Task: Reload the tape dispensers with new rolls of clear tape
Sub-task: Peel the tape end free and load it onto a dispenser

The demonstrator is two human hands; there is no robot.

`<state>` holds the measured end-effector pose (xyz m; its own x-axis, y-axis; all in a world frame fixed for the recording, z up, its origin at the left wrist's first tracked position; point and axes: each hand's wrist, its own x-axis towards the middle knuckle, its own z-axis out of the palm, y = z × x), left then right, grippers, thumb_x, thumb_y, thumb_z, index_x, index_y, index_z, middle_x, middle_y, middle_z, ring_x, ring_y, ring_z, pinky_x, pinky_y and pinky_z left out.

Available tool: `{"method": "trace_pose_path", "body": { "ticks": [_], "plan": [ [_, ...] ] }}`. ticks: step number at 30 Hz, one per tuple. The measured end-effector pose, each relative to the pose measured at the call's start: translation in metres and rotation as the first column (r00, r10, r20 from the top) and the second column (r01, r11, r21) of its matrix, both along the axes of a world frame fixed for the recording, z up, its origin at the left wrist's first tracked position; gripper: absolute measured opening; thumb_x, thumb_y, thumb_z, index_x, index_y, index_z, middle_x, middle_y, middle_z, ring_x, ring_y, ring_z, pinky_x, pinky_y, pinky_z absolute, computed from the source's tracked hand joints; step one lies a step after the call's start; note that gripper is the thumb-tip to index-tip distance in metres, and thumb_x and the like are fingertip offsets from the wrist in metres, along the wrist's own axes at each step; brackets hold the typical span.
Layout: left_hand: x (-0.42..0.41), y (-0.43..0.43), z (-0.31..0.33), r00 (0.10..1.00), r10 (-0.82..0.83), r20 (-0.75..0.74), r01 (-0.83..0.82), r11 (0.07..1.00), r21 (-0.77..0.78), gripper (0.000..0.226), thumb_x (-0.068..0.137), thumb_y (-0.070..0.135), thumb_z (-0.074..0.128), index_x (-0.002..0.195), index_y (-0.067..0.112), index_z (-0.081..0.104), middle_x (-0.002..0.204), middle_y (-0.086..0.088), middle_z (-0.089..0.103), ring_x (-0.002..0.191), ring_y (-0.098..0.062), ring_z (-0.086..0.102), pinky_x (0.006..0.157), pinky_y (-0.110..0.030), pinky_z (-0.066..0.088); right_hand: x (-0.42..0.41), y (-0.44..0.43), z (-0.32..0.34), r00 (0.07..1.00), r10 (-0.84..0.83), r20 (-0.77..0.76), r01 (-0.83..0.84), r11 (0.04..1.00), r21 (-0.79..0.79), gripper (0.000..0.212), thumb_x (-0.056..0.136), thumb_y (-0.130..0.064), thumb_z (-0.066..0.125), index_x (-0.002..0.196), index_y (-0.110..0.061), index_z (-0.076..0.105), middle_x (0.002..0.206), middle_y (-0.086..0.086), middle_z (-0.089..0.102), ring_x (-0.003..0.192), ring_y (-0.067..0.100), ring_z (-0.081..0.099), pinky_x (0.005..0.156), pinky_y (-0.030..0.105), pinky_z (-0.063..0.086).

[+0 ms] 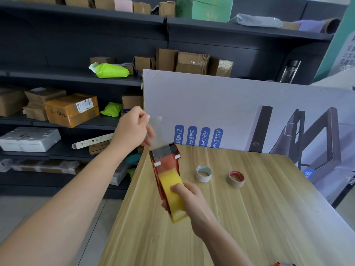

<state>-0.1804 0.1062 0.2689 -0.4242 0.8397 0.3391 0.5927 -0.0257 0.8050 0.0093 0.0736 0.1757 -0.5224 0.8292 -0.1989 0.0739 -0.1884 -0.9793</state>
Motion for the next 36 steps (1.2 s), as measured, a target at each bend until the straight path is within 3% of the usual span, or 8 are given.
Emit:
{"method": "trace_pose_path", "body": {
  "ticks": [3,6,10,15,18,23,27,36],
  "plan": [
    [0.002,0.004,0.000,1.000,-0.007,-0.028,0.007,1.000,0.010,0.018,0.102,0.020,0.036,0.096,0.009,0.049,0.069,-0.007,0.069,0.053,-0.028,0.066,0.052,-0.035,0.055,-0.002,0.000,0.003,0.998,-0.062,0.033,0.063,0.998,-0.019,0.045,0.091,-0.050,0.055,0.096,-0.007,0.068,0.075,0.004,0.073,0.062,0.009,0.069,0.058,0.019,0.054],
    [-0.002,0.010,0.001,0.998,0.048,-0.026,-0.048,0.999,0.025,0.019,0.102,0.019,0.037,0.094,0.008,0.050,0.068,-0.008,0.069,0.054,-0.029,0.065,0.050,-0.032,0.053,-0.003,-0.001,0.005,0.998,-0.055,0.016,0.056,0.998,-0.018,0.034,0.092,-0.040,0.060,0.086,-0.006,0.065,0.068,0.005,0.071,0.053,0.010,0.067,0.054,0.020,0.053],
    [-0.009,0.016,-0.001,0.993,0.091,-0.068,-0.092,0.996,-0.014,0.019,0.102,0.019,0.037,0.094,0.010,0.051,0.066,-0.003,0.069,0.055,-0.025,0.066,0.057,-0.034,0.056,-0.003,0.003,0.002,1.000,-0.012,0.007,0.012,1.000,0.012,0.041,0.077,-0.030,0.057,0.101,0.003,0.060,0.074,0.014,0.070,0.065,0.021,0.068,0.070,0.035,0.054],
    [-0.010,0.026,-0.004,0.989,0.098,-0.110,-0.102,0.995,-0.025,0.019,0.101,0.021,0.037,0.094,0.012,0.052,0.068,-0.002,0.069,0.053,-0.022,0.064,0.063,-0.037,0.057,-0.005,0.003,0.002,0.993,-0.107,0.054,0.110,0.993,-0.049,0.044,0.088,-0.051,0.061,0.091,-0.007,0.068,0.077,0.010,0.074,0.065,0.017,0.069,0.060,0.024,0.055],
    [-0.020,0.030,-0.002,0.984,0.151,-0.090,-0.153,0.988,-0.016,0.019,0.101,0.023,0.038,0.095,0.013,0.053,0.073,-0.005,0.067,0.053,-0.020,0.062,0.069,-0.042,0.057,-0.005,0.000,0.002,0.996,-0.083,0.013,0.084,0.994,-0.067,0.035,0.091,-0.038,0.062,0.088,-0.004,0.065,0.072,0.012,0.069,0.056,0.016,0.066,0.055,0.024,0.053],
    [-0.028,0.037,-0.003,0.972,0.178,-0.152,-0.187,0.981,-0.052,0.019,0.102,0.025,0.038,0.100,0.015,0.053,0.072,-0.001,0.066,0.052,-0.017,0.058,0.070,-0.041,0.056,-0.003,0.003,-0.002,0.999,-0.032,-0.006,0.031,0.999,-0.039,0.017,0.085,-0.023,0.059,0.090,-0.007,0.059,0.071,0.014,0.068,0.061,0.020,0.067,0.062,0.027,0.054],
    [-0.032,0.042,-0.007,0.974,0.205,-0.094,-0.211,0.976,-0.052,0.019,0.101,0.024,0.038,0.100,0.014,0.053,0.072,-0.002,0.066,0.052,-0.018,0.058,0.070,-0.042,0.057,-0.002,0.004,0.000,0.999,-0.018,-0.047,0.016,0.998,-0.054,0.027,0.070,-0.023,0.056,0.088,-0.004,0.060,0.071,0.015,0.065,0.059,0.021,0.065,0.058,0.028,0.052],
    [-0.036,0.053,-0.011,0.968,0.234,-0.093,-0.241,0.967,-0.083,0.019,0.101,0.024,0.041,0.097,0.013,0.055,0.069,-0.001,0.064,0.051,-0.017,0.057,0.069,-0.039,0.057,-0.003,0.005,-0.002,0.989,-0.063,-0.134,0.058,0.998,-0.040,0.056,0.073,-0.046,0.066,0.099,0.004,0.066,0.078,0.017,0.068,0.062,0.019,0.065,0.054,0.022,0.052]
  ]
}}
